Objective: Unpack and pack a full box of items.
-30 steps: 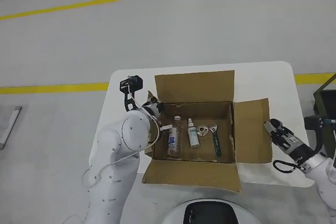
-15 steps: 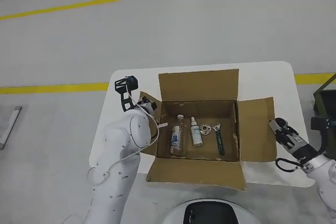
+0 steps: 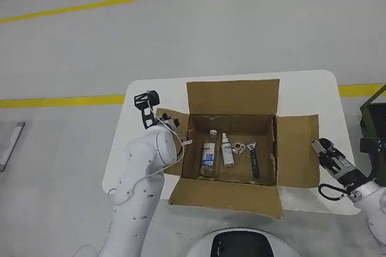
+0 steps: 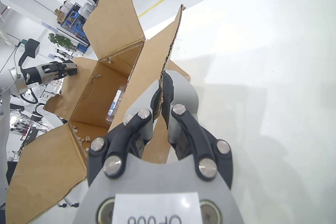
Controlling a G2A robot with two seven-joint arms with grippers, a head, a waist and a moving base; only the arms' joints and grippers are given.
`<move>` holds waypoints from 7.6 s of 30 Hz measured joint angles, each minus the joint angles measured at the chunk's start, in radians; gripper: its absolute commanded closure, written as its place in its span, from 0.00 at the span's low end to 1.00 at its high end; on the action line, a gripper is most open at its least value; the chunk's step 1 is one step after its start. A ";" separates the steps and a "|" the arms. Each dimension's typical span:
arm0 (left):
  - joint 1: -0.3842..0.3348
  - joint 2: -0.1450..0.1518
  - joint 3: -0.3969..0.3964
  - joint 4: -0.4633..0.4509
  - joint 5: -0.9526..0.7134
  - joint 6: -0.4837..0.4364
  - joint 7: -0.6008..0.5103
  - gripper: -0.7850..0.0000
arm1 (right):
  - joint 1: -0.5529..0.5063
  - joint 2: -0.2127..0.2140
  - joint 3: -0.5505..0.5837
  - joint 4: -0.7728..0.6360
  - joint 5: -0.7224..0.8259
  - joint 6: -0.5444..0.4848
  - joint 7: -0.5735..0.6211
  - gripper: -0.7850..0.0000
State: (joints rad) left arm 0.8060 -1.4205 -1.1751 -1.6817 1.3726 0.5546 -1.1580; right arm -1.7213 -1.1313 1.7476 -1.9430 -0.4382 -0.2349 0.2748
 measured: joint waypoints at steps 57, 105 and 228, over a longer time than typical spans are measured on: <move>-0.002 -0.053 0.267 -0.079 -0.139 -0.192 -0.148 0.00 | -0.171 -0.037 0.090 -0.178 -0.368 -0.045 -0.448 1.00; -0.166 -0.151 0.294 0.391 -0.149 -0.198 -0.189 0.09 | -0.135 -0.062 0.081 -0.127 -0.356 -0.080 -0.410 1.00; -0.183 -0.150 -0.054 0.055 0.173 -0.293 -0.378 1.00 | -0.051 -0.064 0.108 0.034 0.218 -0.197 -0.020 1.00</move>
State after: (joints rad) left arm 0.6225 -1.5701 -1.2287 -1.6264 1.5456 0.2621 -1.5359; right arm -1.7723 -1.1957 1.8557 -1.9086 -0.2200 -0.4319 0.2549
